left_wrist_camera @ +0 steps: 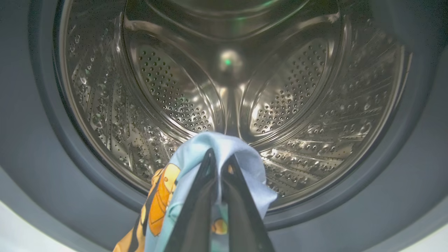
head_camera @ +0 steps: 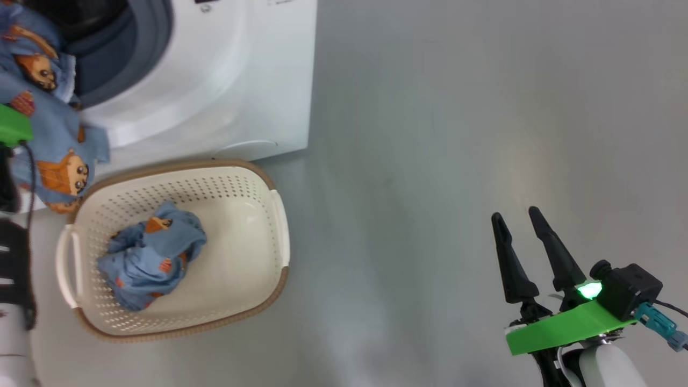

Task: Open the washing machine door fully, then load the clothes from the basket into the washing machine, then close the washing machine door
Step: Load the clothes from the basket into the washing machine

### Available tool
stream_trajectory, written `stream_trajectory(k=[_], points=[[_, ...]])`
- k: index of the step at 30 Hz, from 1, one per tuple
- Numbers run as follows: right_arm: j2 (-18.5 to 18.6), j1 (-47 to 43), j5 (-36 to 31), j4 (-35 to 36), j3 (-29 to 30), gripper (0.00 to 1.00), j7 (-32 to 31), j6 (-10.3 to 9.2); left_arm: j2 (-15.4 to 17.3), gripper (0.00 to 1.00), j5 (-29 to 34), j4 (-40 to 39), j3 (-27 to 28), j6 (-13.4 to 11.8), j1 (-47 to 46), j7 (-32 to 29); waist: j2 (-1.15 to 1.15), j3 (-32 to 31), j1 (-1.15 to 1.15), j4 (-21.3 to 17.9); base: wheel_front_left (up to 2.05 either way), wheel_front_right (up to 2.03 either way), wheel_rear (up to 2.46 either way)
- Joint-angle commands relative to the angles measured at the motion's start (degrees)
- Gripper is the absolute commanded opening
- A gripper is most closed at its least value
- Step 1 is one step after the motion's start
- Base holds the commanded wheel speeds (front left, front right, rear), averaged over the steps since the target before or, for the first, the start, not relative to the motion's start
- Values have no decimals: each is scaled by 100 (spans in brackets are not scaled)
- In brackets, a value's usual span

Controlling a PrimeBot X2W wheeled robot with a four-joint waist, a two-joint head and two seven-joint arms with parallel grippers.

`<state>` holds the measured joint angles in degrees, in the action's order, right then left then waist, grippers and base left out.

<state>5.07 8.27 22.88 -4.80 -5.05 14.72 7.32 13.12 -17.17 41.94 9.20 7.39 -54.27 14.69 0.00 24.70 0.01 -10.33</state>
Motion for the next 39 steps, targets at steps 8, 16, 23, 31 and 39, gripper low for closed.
stream_trajectory(k=[8, 16, 23, 31, 39], points=[[-57, 152, -85, 171, -249, 100, 28, 17, 621, 0, 258, 684, 103, 10, -536, 31, 0, 406, -1, -351, 0, 0, 0], [-107, 184, -87, 198, -280, 100, 28, 17, 856, 0, 396, 969, 238, -3, -978, 31, 0, 554, -1, -475, 0, 0, 0], [-134, 246, -68, 206, -291, 100, 28, 17, 894, 0, 625, 139, 434, -12, -1305, 31, 0, 701, -1, -503, 0, 0, 0], [-169, 381, -64, 246, -343, 100, 28, 17, 640, 0, 831, -1159, 841, 2, -1130, 31, 0, 848, -1, -519, 0, 0, 0], [-195, 377, -62, 243, -385, 100, 28, 17, 667, 100, 1008, -120, 772, 7, -1046, 31, 0, 845, -1, -511, 0, 0, 0]])
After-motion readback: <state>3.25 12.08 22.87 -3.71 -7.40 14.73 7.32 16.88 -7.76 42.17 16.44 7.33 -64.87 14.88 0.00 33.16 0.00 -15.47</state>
